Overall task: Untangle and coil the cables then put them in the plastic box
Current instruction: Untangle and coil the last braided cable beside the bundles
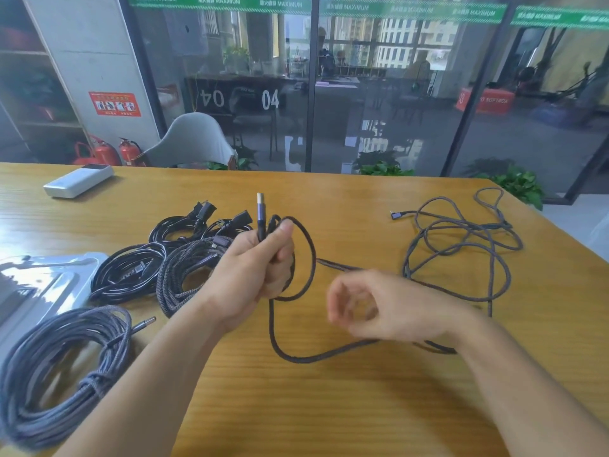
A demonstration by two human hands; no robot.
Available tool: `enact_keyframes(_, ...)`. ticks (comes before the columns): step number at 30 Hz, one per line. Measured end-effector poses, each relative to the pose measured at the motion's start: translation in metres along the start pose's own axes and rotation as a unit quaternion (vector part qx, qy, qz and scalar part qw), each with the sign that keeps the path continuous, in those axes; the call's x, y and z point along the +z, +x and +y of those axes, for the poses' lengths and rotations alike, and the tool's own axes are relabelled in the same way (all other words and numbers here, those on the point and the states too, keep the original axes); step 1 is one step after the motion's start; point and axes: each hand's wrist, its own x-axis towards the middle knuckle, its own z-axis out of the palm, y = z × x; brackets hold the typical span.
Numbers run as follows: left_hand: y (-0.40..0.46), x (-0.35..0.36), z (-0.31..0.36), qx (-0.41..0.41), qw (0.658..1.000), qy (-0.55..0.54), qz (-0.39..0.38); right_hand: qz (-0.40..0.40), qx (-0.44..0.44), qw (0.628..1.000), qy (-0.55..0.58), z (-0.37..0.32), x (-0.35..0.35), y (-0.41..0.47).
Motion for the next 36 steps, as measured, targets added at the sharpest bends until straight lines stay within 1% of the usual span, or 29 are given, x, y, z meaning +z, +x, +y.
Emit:
enact_keyframes(1,0.000,0.004,-0.001,-0.002,1.000,-0.001,-0.018,0.056,-0.018,0.996,0.067,-0.004,0.006,0.005)
enact_keyframes(2,-0.001,0.007,-0.001,-0.003,0.999,-0.001,-0.036,0.118,-0.033,0.981,0.152,-0.010,0.012,0.011)
enact_keyframes(3,-0.001,0.011,-0.001,-0.003,0.998,-0.001,-0.055,0.176,-0.047,0.955,0.232,-0.015,0.018,0.017)
enact_keyframes(5,-0.003,0.018,-0.002,-0.004,0.996,0.008,-0.091,0.243,-0.066,0.903,0.348,-0.020,0.032,0.029)
enact_keyframes(6,-0.004,0.023,-0.003,-0.008,0.994,0.011,-0.108,0.260,-0.074,0.888,0.372,-0.022,0.039,0.032)
enact_keyframes(9,-0.007,0.035,-0.007,-0.029,0.989,0.006,-0.145,0.314,-0.078,0.873,0.364,-0.031,0.049,0.034)
enact_keyframes(12,-0.007,0.039,-0.006,-0.043,0.986,-0.013,-0.159,0.362,-0.090,0.849,0.375,-0.029,0.054,0.035)
enact_keyframes(14,-0.005,0.040,-0.005,-0.034,0.987,-0.016,-0.154,0.381,-0.086,0.834,0.391,-0.031,0.052,0.035)
enact_keyframes(16,-0.004,0.043,-0.007,-0.018,0.991,0.002,-0.130,0.399,-0.074,0.823,0.399,-0.033,0.048,0.036)
enact_keyframes(19,-0.005,0.051,-0.009,0.002,0.996,0.013,-0.092,0.404,-0.064,0.819,0.403,-0.034,0.043,0.038)
enact_keyframes(22,-0.007,0.054,-0.007,-0.010,0.997,0.006,-0.073,0.395,-0.070,0.821,0.407,-0.030,0.046,0.039)
enact_keyframes(24,-0.007,0.052,-0.009,-0.011,0.995,0.064,-0.072,0.408,-0.099,0.826,0.377,-0.026,0.048,0.038)
enact_keyframes(27,-0.009,0.055,-0.011,-0.004,0.983,0.160,-0.085,0.440,-0.135,0.829,0.317,-0.025,0.048,0.033)
enact_keyframes(31,-0.010,0.063,-0.009,0.008,0.983,0.167,-0.079,0.450,-0.154,0.826,0.302,-0.032,0.044,0.026)
enact_keyframes(34,-0.010,0.067,-0.010,0.017,0.985,0.165,-0.040,0.483,-0.142,0.818,0.277,-0.031,0.041,0.029)
enact_keyframes(36,-0.010,0.068,-0.016,0.059,0.982,0.178,0.012,0.495,-0.130,0.810,0.286,-0.029,0.040,0.034)
